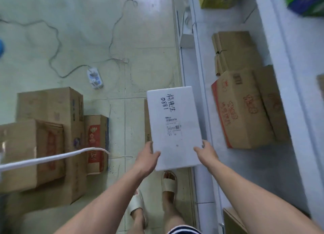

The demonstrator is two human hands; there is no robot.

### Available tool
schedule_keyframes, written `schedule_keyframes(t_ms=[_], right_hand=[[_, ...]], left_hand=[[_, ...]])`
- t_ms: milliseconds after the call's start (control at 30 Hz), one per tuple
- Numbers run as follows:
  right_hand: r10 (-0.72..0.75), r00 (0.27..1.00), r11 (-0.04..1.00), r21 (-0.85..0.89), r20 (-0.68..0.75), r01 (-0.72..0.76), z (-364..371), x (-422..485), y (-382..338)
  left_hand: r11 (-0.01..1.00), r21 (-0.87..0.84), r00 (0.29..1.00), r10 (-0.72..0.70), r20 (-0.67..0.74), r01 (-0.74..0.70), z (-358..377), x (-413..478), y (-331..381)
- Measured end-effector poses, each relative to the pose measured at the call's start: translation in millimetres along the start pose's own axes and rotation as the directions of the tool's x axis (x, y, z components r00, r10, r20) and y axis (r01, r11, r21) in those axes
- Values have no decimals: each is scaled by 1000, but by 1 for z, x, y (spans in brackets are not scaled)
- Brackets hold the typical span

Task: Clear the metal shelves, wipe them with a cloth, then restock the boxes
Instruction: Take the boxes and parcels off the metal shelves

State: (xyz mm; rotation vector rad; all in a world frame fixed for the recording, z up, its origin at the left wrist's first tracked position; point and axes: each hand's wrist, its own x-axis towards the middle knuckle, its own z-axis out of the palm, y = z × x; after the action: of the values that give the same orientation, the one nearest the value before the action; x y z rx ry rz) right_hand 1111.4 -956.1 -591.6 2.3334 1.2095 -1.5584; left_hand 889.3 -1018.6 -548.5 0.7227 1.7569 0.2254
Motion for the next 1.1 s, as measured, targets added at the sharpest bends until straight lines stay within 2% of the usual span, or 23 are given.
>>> schedule_keyframes(t_ms=[167,233,333,367,467,600,667,700,767,833,900,933,1033,1100], right_hand=[[-132,982,985,127,135,115,9,-106,-66],[-252,949,957,191,190,217,18,-162,-104],[-462,856,878,257,232,404,38,-249,-152],[-533,806,840,279,258,466,54,-282,-166],[-665,671,747,286,327,601,112,-352,-179],[-750,518,653,335,412,679,211,-456,-168],[-767,440,626,392,468,674,260,-507,-158],[-760,383,621,411,525,668,296,-539,-156],[-730,330,633,411,598,655,339,-573,-154],[-715,225,591,400,662,700,394,-625,-144],[-692,148,557,391,707,733,438,-664,-134],[-670,108,539,381,734,751,456,-685,-127],[-655,0,440,381,756,814,493,-725,-117],[-661,-27,389,373,750,842,512,-742,-119]], left_hand=[[956,-258,980,100,-171,-142,-47,-100,60],[915,-335,949,126,-288,-223,-78,-147,62],[828,-467,876,59,-479,-311,-122,-207,35],[778,-511,830,24,-557,-366,-142,-230,13],[639,-618,746,-102,-658,-457,-181,-290,-65],[487,-685,637,-294,-713,-542,-226,-386,-201],[440,-670,570,-354,-741,-598,-246,-441,-268],[424,-641,502,-401,-767,-640,-259,-476,-310],[412,-592,396,-469,-789,-693,-274,-517,-362],[406,-544,268,-562,-782,-734,-282,-572,-419],[391,-510,194,-615,-764,-766,-289,-607,-464],[380,-506,178,-636,-750,-774,-290,-620,-486],[358,-508,199,-630,-751,-783,-290,-639,-524],[343,-494,200,-623,-756,-799,-293,-644,-540]])
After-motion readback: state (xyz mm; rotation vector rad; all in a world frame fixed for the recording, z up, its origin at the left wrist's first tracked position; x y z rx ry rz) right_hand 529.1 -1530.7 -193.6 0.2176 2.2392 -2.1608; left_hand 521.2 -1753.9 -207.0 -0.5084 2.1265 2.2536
